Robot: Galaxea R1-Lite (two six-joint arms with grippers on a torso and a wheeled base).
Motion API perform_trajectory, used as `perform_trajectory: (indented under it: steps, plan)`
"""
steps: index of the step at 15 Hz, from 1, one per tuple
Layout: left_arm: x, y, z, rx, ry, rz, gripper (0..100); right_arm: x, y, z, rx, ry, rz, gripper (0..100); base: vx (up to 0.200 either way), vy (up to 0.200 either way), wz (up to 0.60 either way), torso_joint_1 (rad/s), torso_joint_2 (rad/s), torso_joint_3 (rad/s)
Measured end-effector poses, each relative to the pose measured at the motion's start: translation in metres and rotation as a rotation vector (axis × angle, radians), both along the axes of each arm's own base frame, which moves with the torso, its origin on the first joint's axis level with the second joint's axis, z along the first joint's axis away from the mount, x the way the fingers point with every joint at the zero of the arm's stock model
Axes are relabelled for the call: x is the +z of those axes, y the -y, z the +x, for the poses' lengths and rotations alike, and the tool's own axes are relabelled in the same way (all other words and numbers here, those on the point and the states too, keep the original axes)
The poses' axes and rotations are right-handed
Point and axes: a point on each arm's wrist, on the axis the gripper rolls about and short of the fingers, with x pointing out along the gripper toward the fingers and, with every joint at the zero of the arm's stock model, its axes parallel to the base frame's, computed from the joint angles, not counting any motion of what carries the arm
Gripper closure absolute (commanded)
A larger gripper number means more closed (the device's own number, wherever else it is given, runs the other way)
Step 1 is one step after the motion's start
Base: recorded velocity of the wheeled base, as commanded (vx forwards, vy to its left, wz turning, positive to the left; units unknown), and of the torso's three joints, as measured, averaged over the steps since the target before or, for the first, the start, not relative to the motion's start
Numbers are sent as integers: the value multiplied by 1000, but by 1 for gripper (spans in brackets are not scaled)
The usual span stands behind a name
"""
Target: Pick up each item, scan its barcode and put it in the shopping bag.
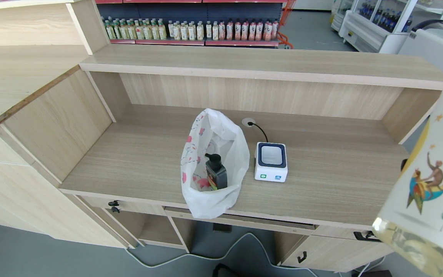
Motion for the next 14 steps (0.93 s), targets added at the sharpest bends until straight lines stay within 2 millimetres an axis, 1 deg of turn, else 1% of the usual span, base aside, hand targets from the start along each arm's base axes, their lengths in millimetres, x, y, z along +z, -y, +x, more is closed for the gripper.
perform_trajectory:
  steps: [5,6,7,9,11,12,14]
  plan:
    - [0,0,0,0,0,0,0,-3,0,6,-27,35,-12,100,0,0,0,0,0,0]
    - [0,0,0,0,0,0,0,-4,2,9,-68,66,-20,100,0,0,0,0,0,0]
    - [0,0,0,0,0,0,0,-6,7,16,-155,157,-42,100,0,0,0,0,0,0]
    - [0,0,0,0,0,0,0,-17,27,40,-411,456,-185,100,0,0,0,0,0,0]
    - [0,0,0,0,0,0,0,-34,57,64,-622,737,-425,100,0,0,0,0,0,0]
    - [0,0,0,0,0,0,0,-44,73,72,-698,829,-548,100,0,0,0,0,0,0]
    - [0,0,0,0,0,0,0,-60,99,82,-786,899,-714,100,0,0,0,0,0,0]
